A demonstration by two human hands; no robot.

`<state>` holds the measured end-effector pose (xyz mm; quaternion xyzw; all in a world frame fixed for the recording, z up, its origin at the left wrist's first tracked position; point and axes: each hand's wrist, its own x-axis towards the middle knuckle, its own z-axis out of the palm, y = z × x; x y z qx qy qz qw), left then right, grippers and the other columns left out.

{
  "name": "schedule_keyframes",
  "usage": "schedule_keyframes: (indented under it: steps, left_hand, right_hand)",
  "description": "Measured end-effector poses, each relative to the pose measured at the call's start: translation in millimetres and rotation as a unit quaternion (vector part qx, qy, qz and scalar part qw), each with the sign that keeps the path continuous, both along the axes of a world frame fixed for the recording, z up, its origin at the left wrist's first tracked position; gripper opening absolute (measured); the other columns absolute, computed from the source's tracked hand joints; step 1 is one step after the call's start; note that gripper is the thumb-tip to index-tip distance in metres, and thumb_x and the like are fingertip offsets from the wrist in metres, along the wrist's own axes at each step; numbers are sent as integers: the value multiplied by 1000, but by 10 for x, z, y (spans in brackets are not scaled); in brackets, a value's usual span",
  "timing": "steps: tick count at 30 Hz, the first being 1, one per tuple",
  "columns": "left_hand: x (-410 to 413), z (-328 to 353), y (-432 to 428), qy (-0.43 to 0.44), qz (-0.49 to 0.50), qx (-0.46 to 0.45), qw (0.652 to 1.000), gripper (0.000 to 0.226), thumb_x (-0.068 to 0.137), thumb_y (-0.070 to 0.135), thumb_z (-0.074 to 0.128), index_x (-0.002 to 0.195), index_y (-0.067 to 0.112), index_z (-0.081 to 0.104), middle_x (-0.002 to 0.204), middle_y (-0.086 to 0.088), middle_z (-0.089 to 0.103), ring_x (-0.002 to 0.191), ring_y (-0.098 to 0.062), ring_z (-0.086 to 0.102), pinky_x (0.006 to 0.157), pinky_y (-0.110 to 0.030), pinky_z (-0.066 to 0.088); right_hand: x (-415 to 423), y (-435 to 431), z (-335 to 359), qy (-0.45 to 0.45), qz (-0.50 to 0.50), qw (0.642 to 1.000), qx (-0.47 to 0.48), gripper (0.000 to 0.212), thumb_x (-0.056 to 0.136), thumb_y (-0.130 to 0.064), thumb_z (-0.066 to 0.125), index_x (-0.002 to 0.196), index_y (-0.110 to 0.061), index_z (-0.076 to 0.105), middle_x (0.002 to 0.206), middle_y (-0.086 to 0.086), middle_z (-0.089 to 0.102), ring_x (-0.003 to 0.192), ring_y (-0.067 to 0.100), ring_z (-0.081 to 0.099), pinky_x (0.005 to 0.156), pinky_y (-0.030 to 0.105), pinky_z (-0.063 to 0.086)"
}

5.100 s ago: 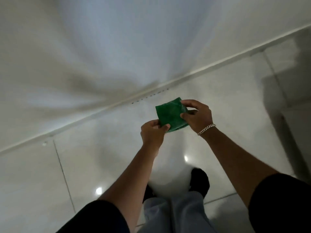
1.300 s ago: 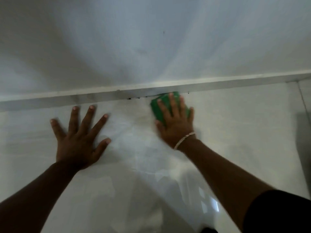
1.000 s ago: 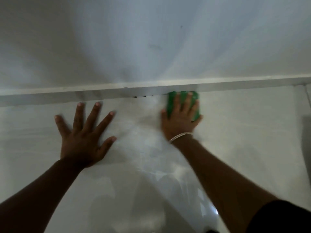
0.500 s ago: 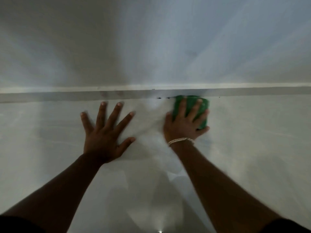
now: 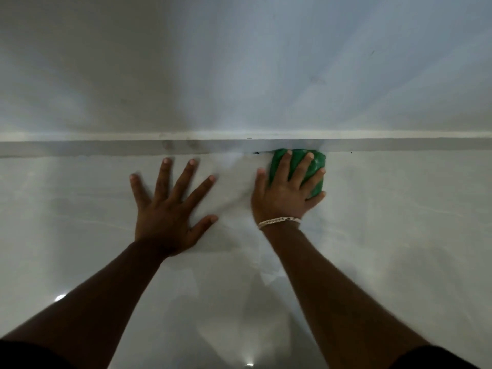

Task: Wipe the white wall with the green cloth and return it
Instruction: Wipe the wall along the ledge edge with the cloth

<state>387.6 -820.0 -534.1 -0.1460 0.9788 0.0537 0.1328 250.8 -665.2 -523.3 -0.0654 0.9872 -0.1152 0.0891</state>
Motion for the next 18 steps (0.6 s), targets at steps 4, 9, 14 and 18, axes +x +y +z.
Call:
schedule_keyframes:
  steps: [4,9,14,18]
  left_hand:
    - [-23,21,-4,-8,0,0,1000,81,84,81,21,156,47,6,172,1,2,158,-39,-3,111,-81,4]
    - [-17,19,0,-17,-4,-2,1000,82,84,80,23,157,46,8,172,-1,5,157,-39,-1,110,-82,6]
    - [-35,29,-2,-23,-4,5,1000,82,84,80,22,157,46,7,172,1,1,158,-39,-4,109,-83,8]
    - [-16,20,-3,-11,-2,10,1000,80,85,79,24,156,47,8,172,2,0,158,-38,-4,108,-84,8]
  right_hand:
    - [260,-264,-8,23,64,997,-38,48,93,-34,44,140,-22,45,158,18,27,144,50,15,109,71,19]
    - [220,-156,-93,72,53,993,-81,38,92,-41,55,126,-25,59,151,13,42,141,46,27,108,67,26]
    - [27,71,-151,121,145,981,-39,42,92,-48,50,130,-32,57,143,15,50,130,48,41,101,62,34]
    - [-345,506,-164,140,142,980,8,40,92,-49,49,127,-33,58,140,15,51,119,45,48,96,54,40]
